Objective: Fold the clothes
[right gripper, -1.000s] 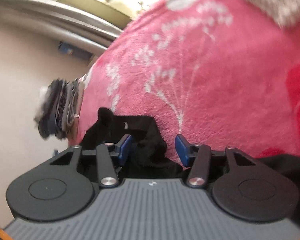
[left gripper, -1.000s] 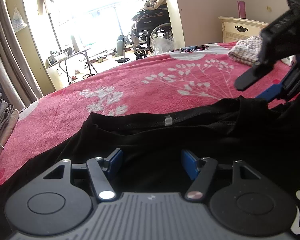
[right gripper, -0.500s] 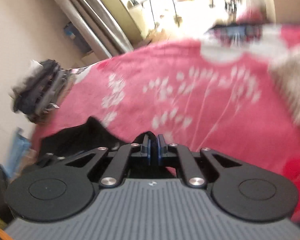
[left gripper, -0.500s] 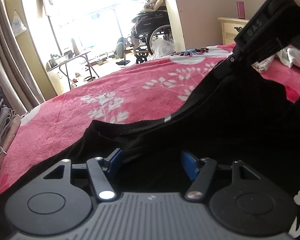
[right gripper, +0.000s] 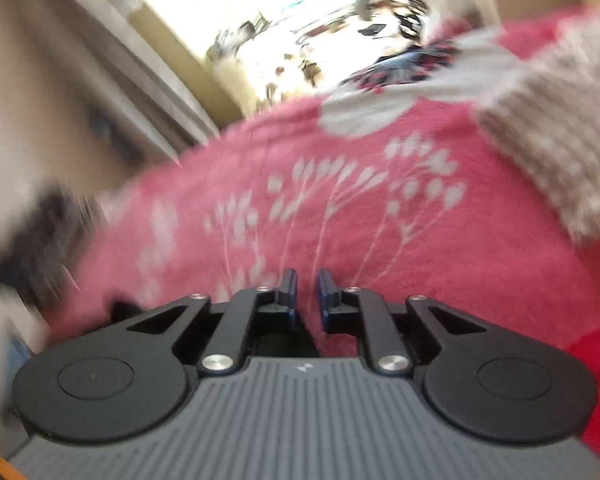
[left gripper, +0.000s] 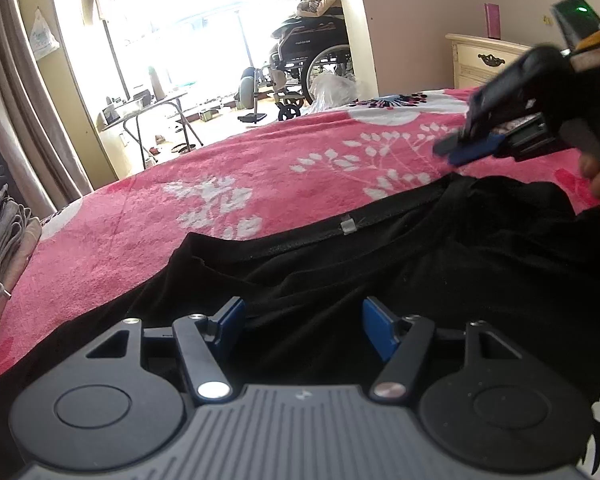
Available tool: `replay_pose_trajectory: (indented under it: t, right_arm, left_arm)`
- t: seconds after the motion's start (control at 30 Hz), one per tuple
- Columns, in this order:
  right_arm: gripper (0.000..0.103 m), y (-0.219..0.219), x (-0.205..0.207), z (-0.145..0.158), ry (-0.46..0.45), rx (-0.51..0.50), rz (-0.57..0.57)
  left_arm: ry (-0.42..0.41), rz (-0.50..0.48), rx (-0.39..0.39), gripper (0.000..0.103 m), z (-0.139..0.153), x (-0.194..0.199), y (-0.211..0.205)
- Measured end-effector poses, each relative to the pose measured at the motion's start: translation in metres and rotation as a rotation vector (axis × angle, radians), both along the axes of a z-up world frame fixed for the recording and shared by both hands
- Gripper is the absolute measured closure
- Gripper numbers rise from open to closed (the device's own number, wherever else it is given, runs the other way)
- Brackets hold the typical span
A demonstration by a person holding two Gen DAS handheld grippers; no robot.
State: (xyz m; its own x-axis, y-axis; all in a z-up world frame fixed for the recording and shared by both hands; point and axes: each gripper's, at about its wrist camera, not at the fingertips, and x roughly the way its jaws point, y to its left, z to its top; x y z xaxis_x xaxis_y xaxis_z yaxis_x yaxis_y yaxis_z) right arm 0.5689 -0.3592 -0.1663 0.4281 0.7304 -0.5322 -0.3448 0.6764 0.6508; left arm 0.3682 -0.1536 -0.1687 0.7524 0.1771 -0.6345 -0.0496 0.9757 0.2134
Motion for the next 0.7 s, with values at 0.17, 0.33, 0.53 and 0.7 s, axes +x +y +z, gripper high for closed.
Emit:
replay_pose_trajectory:
  t: [0.17, 0.33, 0.53, 0.7]
  right_arm:
    - [0.065, -0.015, -0.007, 0.012, 0.034, -0.008, 0.071]
    - [0.058, -0.001, -0.031, 0.017, -0.042, -0.158, 0.217]
    - [0.059, 0.002, -0.030, 0.014, -0.029, -0.178, 0.223]
    - [0.076, 0.013, -0.026, 0.009, -0.030, -0.201, 0.252]
  left_arm:
    - [-0.035, 0.011, -0.031, 0.037, 0.016, -0.006, 0.015]
    - [-0.065, 0.111, -0.093, 0.037, 0.032, 0.005, 0.055]
    - [0.080, 0.204, -0.146, 0.051, 0.016, 0.067, 0.094]
    - [0.096, 0.218, -0.148, 0.093, 0.009, 0.081, 0.097]
